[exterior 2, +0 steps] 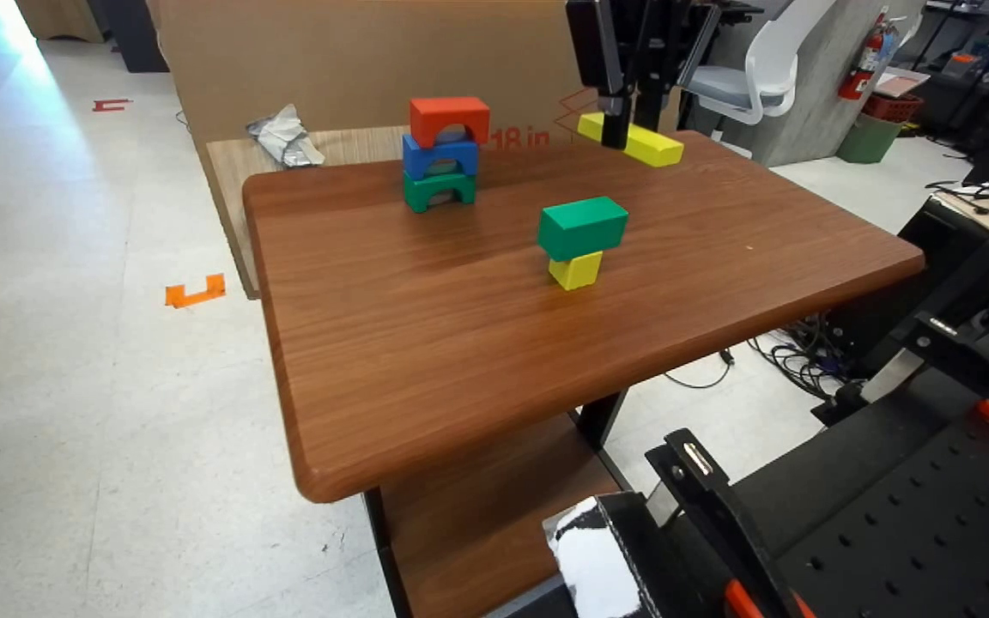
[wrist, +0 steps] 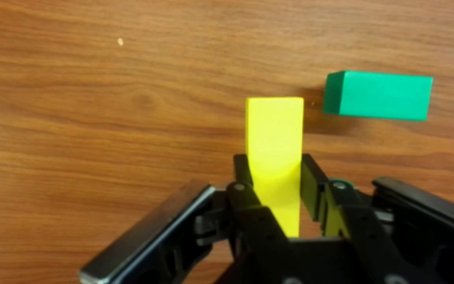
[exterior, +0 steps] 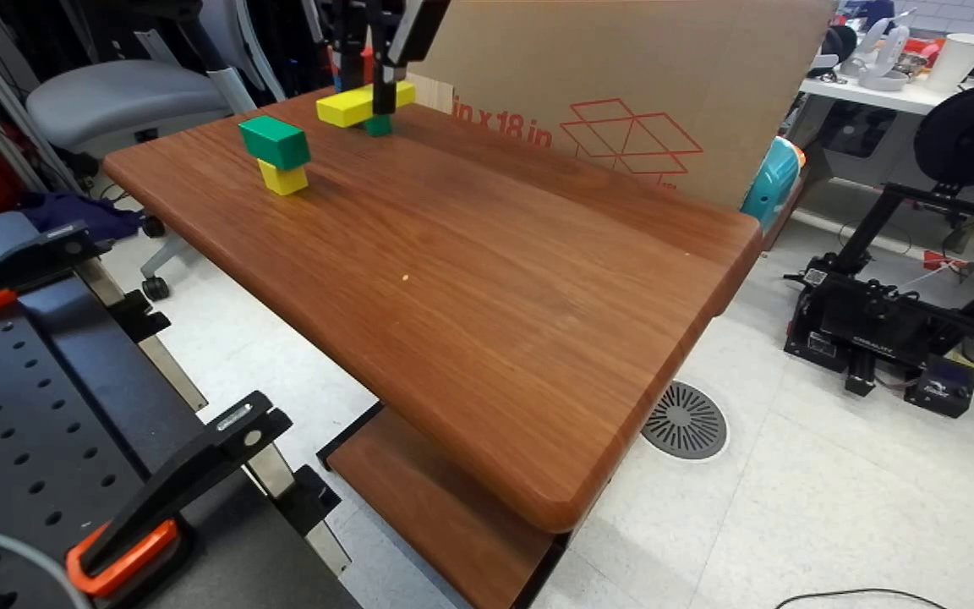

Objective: Put the yellow rectangular block on top of the stacked blocks at the front.

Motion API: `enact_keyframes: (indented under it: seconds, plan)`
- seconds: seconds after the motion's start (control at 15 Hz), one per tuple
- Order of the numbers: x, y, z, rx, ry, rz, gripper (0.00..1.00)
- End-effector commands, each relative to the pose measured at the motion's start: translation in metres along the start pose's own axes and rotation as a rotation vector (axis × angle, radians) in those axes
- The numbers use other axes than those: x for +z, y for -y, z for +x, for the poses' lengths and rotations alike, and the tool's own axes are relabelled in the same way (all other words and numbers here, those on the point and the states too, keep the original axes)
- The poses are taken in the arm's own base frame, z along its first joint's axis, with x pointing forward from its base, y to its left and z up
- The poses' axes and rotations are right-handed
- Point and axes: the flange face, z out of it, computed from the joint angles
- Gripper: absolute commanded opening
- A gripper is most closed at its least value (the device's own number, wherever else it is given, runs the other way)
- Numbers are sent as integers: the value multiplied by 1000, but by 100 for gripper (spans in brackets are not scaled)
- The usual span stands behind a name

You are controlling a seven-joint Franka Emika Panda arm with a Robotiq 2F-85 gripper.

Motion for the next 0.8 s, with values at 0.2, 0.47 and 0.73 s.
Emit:
enact_keyframes:
  seconds: [0.2, 0.47, 0.73]
  plan:
    - [0, 44, -33, -51, 0, -11, 8]
    - [6, 65, -40, -70, -4, -14, 8]
    - [11, 78, -43, -63, -41, -25, 8]
